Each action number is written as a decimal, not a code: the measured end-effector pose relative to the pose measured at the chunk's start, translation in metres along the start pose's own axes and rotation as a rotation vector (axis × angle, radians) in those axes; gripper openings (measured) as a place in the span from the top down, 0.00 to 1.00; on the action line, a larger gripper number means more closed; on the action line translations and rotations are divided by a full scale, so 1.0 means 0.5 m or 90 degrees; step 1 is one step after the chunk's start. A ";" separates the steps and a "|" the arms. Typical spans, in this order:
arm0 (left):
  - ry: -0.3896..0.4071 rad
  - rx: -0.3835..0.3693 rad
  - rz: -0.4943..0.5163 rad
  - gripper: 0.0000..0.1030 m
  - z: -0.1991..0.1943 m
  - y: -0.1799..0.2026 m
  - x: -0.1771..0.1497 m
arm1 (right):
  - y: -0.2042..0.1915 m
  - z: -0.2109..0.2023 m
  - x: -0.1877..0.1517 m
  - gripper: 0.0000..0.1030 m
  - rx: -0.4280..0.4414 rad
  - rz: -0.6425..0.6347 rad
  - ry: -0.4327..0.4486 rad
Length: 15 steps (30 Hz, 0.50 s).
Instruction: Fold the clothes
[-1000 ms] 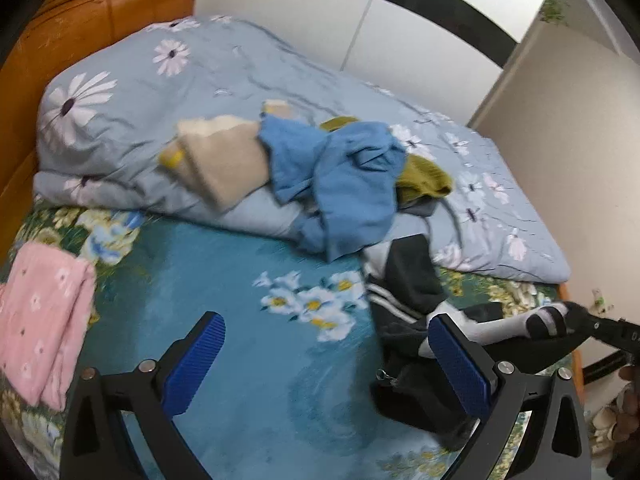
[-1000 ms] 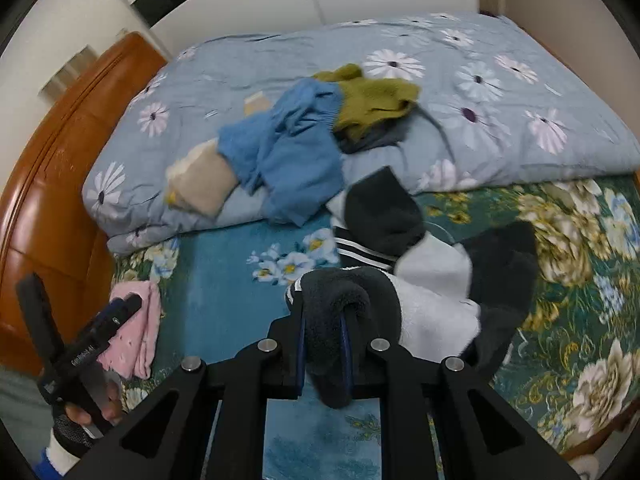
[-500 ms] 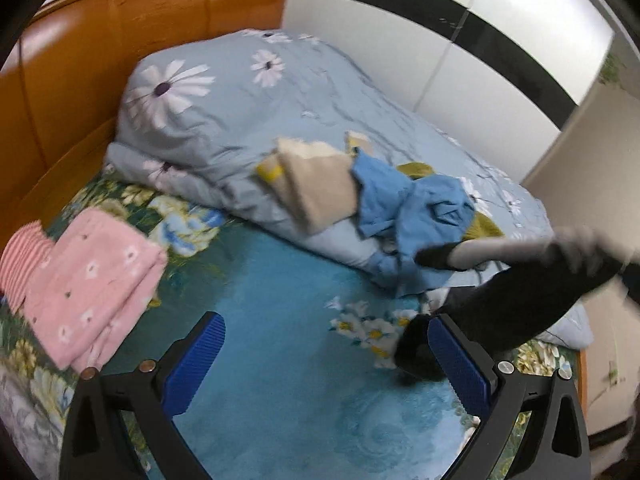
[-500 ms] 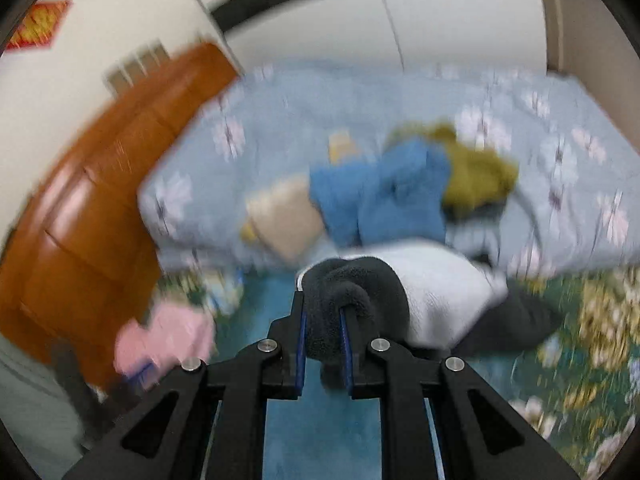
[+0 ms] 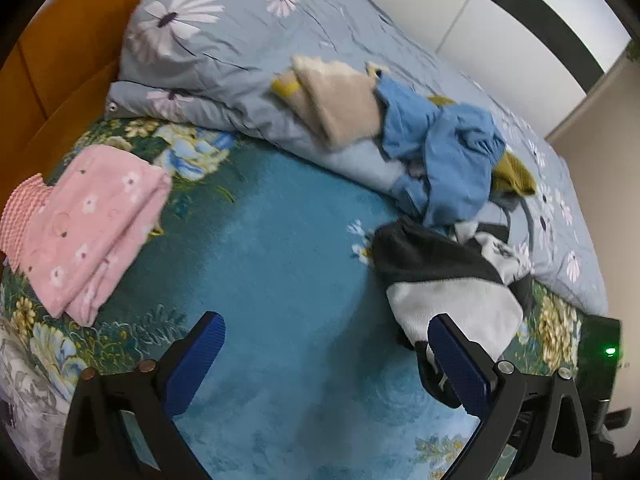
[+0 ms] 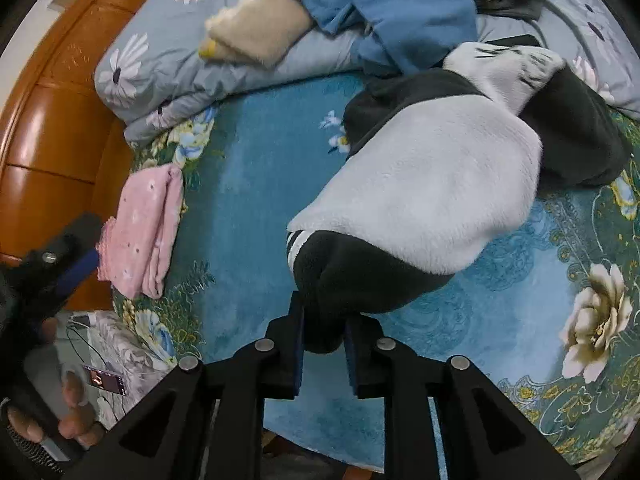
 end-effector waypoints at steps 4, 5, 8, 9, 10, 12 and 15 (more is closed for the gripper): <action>-0.032 -0.009 0.010 0.00 0.044 0.045 0.011 | 0.036 -0.053 -0.008 0.72 0.019 -0.002 0.025; -0.044 -0.014 0.008 0.00 0.060 0.057 0.013 | 0.045 -0.067 -0.010 0.71 0.024 -0.002 0.032; -0.085 -0.030 -0.006 0.00 0.113 0.091 0.019 | 0.097 -0.116 -0.013 0.50 0.023 -0.004 0.051; -0.094 -0.031 -0.009 0.00 0.127 0.099 0.019 | 0.123 -0.136 -0.008 0.49 0.018 0.001 0.064; -0.101 -0.031 -0.012 0.00 0.138 0.108 0.018 | 0.149 -0.156 -0.003 0.49 0.012 0.006 0.076; -0.112 -0.031 -0.016 0.00 0.159 0.128 0.016 | 0.214 -0.184 0.027 0.49 0.003 0.043 0.092; -0.126 -0.005 -0.011 0.00 0.189 0.153 0.009 | 0.318 -0.214 0.096 0.48 0.021 0.131 0.113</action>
Point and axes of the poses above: each gripper's, at about its wrist camera, not at the fingertips, and z roughly the way its jaws point, y to its right, x to its top, the point moved 5 cm from there along z, roughly the way its jaws point, and after that the axes turned 15 degrees about -y, right-handed, at the moved point
